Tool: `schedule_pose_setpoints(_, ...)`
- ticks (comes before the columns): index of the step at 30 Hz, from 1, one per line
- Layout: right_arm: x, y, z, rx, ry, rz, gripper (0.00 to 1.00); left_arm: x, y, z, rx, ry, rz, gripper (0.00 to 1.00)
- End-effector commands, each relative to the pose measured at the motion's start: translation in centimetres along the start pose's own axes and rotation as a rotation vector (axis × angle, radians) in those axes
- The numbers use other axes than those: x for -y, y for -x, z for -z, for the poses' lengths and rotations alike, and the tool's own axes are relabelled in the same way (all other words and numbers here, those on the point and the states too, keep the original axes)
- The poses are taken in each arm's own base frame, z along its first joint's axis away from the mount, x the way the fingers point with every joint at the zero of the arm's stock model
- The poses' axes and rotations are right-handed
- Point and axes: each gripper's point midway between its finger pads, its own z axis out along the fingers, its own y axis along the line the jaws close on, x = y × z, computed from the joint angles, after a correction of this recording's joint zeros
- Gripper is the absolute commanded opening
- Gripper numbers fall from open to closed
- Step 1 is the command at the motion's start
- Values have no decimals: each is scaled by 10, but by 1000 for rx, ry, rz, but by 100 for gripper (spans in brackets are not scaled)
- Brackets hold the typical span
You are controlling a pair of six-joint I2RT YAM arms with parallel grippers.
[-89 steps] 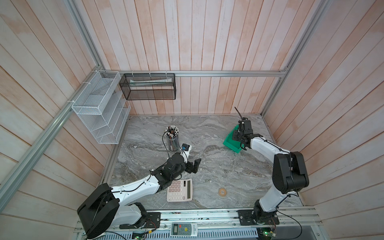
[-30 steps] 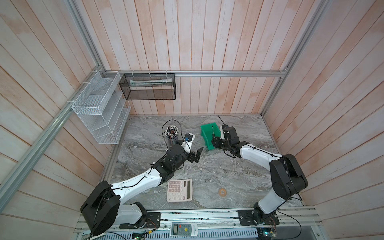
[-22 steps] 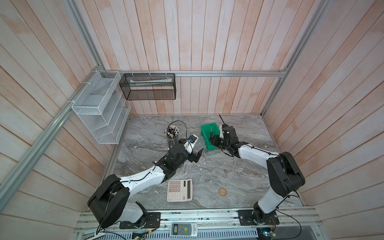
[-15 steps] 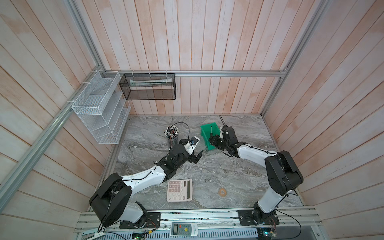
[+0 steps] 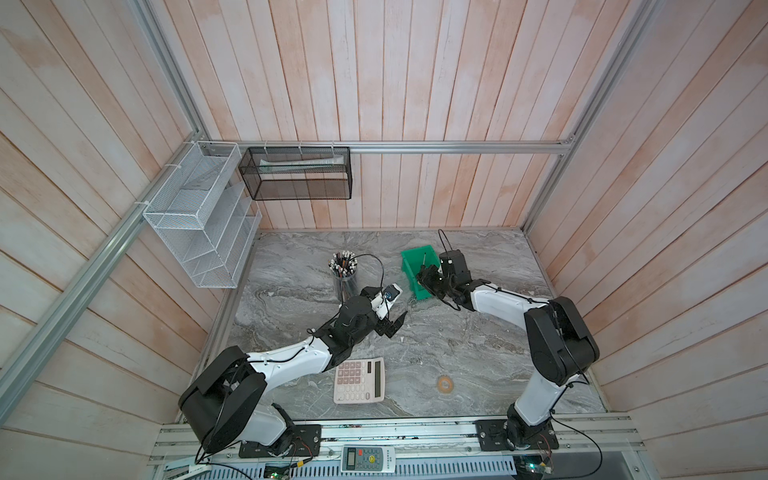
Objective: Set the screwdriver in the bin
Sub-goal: 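Carry the screwdriver with the right gripper over the green bin, then lower the screwdriver into the green bin and open the right gripper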
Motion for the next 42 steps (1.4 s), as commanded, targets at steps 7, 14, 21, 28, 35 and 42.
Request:
schedule_pose_setpoints(7, 10, 22, -16, 11, 1, -91, 19, -8, 5, 3, 24, 16, -1, 100)
schedule_pose_setpoints(14, 14, 24, -26, -13, -8, -90, 24, -7, 7, 3, 30, 8, 1, 100)
schedule_pose_setpoints(21, 21, 15, -36, -41, -5, -102, 28, -5, 5, 0, 28, -1, 6, 100)
schedule_pose_setpoints(28, 15, 9, -43, -78, 42, -96, 35, -6, 4, -1, 25, -5, 15, 100)
schedule_pose_setpoints(35, 16, 9, -42, -79, 39, -90, 41, -5, 2, -4, 16, -15, 17, 100)
schedule_pose_setpoints(42, 2, 13, -29, -71, 65, -46, 52, -6, 3, -4, 17, -15, 20, 100)
